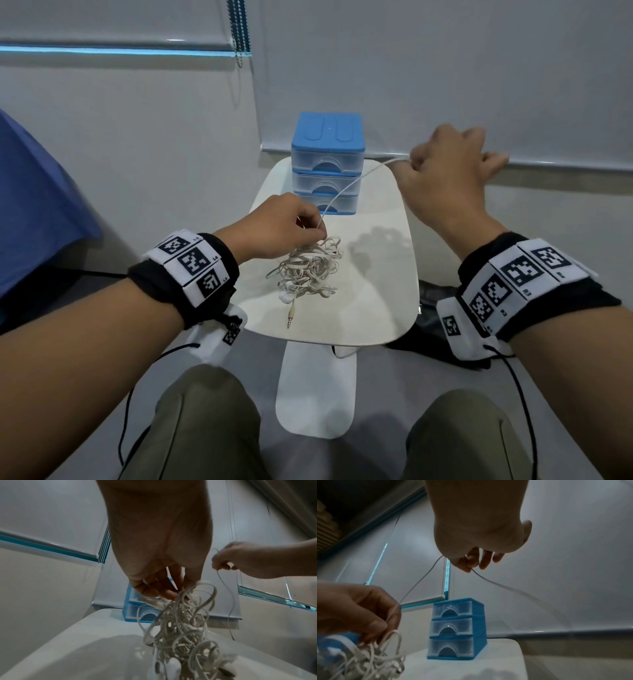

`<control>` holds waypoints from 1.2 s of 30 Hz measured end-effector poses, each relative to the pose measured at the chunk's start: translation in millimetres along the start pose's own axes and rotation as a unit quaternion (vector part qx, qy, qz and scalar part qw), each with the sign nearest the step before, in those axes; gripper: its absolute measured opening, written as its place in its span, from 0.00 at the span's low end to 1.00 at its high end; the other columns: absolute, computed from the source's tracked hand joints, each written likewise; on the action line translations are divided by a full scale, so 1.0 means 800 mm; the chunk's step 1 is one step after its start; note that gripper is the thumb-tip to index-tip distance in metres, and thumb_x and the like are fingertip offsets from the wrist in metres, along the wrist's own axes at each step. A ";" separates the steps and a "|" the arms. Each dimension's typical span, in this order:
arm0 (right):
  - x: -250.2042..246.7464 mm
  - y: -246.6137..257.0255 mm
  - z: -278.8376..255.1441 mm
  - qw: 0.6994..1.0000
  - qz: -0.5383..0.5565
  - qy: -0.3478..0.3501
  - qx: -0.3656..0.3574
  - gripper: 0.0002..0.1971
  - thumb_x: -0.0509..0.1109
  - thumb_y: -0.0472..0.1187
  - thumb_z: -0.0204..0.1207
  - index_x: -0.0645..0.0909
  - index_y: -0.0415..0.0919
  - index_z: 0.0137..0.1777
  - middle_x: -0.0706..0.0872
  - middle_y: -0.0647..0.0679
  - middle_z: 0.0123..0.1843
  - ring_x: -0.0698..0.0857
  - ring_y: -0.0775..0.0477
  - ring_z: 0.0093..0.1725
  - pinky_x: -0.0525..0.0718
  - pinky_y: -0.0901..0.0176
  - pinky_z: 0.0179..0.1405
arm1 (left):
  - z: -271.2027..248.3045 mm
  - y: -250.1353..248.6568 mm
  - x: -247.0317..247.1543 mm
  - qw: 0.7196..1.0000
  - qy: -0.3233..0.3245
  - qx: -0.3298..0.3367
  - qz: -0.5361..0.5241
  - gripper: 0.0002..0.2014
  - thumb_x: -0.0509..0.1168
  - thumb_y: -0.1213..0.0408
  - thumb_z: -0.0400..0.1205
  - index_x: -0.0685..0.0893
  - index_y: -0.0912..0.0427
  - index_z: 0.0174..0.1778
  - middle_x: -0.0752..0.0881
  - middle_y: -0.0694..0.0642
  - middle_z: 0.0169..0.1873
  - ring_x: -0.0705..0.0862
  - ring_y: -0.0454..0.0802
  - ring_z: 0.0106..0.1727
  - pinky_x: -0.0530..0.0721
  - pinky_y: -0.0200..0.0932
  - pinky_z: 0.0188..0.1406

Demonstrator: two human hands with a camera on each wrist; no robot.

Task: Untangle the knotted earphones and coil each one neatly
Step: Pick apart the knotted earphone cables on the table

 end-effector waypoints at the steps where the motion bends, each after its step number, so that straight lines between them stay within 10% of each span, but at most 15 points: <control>1: 0.003 -0.004 -0.003 0.998 -0.047 0.040 0.013 0.11 0.66 0.45 0.74 0.78 0.44 0.31 0.82 0.49 0.49 0.72 0.37 0.63 0.63 0.37 0.61 | 0.000 0.000 0.000 1.000 0.000 0.003 -0.006 0.05 0.73 0.64 0.83 0.92 0.55 0.42 0.90 0.36 0.32 0.85 0.34 0.35 0.76 0.23 0.35; 4: 0.019 -0.011 -0.013 0.972 -0.170 0.160 0.023 0.04 0.68 0.42 0.69 0.83 0.44 0.40 0.82 0.49 0.50 0.73 0.39 0.59 0.64 0.39 0.58 | 0.001 0.000 0.003 1.000 0.002 0.013 -0.002 0.05 0.73 0.65 0.83 0.93 0.53 0.45 0.92 0.40 0.36 0.88 0.38 0.40 0.82 0.31 0.41; 10: 0.039 0.022 -0.046 0.940 0.184 0.282 -0.058 0.29 0.77 0.39 0.75 0.72 0.51 0.74 0.84 0.47 0.67 0.83 0.45 0.67 0.78 0.55 0.61 | 0.002 -0.001 0.013 0.999 -0.010 0.040 -0.009 0.07 0.73 0.67 0.83 0.90 0.51 0.54 0.91 0.50 0.39 0.89 0.46 0.38 0.87 0.40 0.43; 20: 0.067 0.019 -0.062 0.947 0.139 0.280 -0.078 0.07 0.77 0.35 0.76 0.88 0.49 0.39 0.89 0.54 0.35 0.87 0.53 0.39 0.78 0.63 0.36 | -0.011 0.012 0.006 0.999 -0.027 0.001 -0.029 0.14 0.68 0.69 0.84 0.82 0.48 0.63 0.93 0.45 0.42 0.89 0.38 0.43 0.84 0.35 0.43; 26: 0.077 0.017 -0.072 0.942 0.133 0.302 -0.062 0.08 0.79 0.36 0.74 0.87 0.47 0.36 0.87 0.55 0.32 0.86 0.52 0.37 0.80 0.61 0.36 | -0.009 0.003 0.003 0.999 0.020 -0.037 0.012 0.08 0.74 0.70 0.78 0.94 0.52 0.45 0.93 0.45 0.39 0.90 0.40 0.43 0.85 0.35 0.44; 36: 0.093 0.022 -0.075 0.932 0.169 0.317 -0.056 0.08 0.81 0.39 0.74 0.84 0.50 0.45 0.90 0.50 0.37 0.88 0.49 0.41 0.83 0.58 0.40 | -0.010 0.003 0.004 0.997 0.075 -0.017 -0.002 0.09 0.76 0.73 0.76 0.93 0.54 0.47 0.93 0.47 0.40 0.87 0.40 0.40 0.85 0.35 0.43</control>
Point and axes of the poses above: each hand's wrist, its own z-axis towards the middle knuckle, its own x-axis out of the palm, y = z × x, the point moved 2 cm from there along z, towards the middle knuckle
